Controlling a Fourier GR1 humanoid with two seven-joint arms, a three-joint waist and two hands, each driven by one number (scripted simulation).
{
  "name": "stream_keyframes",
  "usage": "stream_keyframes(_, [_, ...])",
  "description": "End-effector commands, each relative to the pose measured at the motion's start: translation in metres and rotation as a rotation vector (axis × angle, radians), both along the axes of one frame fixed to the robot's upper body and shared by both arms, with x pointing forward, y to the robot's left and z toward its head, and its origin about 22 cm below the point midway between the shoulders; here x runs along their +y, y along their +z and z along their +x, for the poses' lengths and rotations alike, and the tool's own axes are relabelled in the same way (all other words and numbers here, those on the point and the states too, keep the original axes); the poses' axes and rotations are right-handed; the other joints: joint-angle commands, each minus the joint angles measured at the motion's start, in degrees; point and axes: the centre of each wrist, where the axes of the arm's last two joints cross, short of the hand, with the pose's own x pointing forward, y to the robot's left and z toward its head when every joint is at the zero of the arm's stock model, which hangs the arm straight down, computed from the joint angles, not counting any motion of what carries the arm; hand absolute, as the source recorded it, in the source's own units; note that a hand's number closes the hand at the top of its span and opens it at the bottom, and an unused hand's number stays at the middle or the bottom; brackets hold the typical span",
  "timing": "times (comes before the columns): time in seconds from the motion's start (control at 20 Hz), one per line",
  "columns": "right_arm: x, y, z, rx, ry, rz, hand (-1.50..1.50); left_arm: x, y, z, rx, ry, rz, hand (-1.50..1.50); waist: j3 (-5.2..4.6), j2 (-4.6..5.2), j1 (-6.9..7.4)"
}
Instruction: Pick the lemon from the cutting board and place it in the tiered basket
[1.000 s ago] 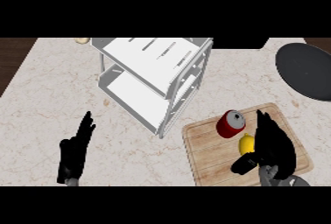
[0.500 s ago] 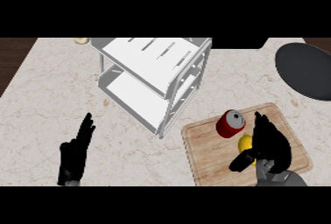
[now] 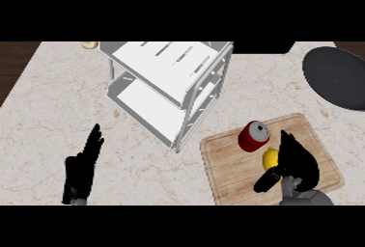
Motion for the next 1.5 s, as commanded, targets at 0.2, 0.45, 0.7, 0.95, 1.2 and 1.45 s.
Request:
stream_keyframes(0.2, [-0.002,-0.018,0.003,0.087,-0.081,-0.056,1.5,0.022,-0.012,-0.005,0.024,0.01,-0.006,0.0,-0.13,0.16,0.05])
stream_keyframes(0.45, [-0.005,-0.019,0.018,0.048,0.003,-0.071,1.5,0.005,-0.002,0.003,0.03,0.007,-0.007,0.0,-0.11,0.15,0.12])
stream_keyframes(0.7, [0.028,-0.037,-0.006,-0.005,0.114,-0.16,1.5,0.006,-0.005,-0.007,0.039,0.001,-0.004,0.0,-0.11,0.11,0.12])
stream_keyframes(0.95, [0.13,-0.023,-0.054,-0.054,0.278,-0.09,1.5,-0.001,-0.001,0.004,0.029,-0.032,-0.001,0.0,-0.09,0.11,1.37])
stream_keyframes(1.2, [0.146,0.008,-0.072,-0.211,0.196,0.007,1.5,-0.008,-0.006,-0.006,0.033,-0.008,0.01,0.0,-0.1,-0.08,0.22])
stream_keyframes(1.45, [0.14,0.06,-0.073,-0.472,0.106,0.117,1.5,-0.001,-0.015,-0.014,0.034,0.004,-0.013,0.0,-0.2,-0.46,-0.14])
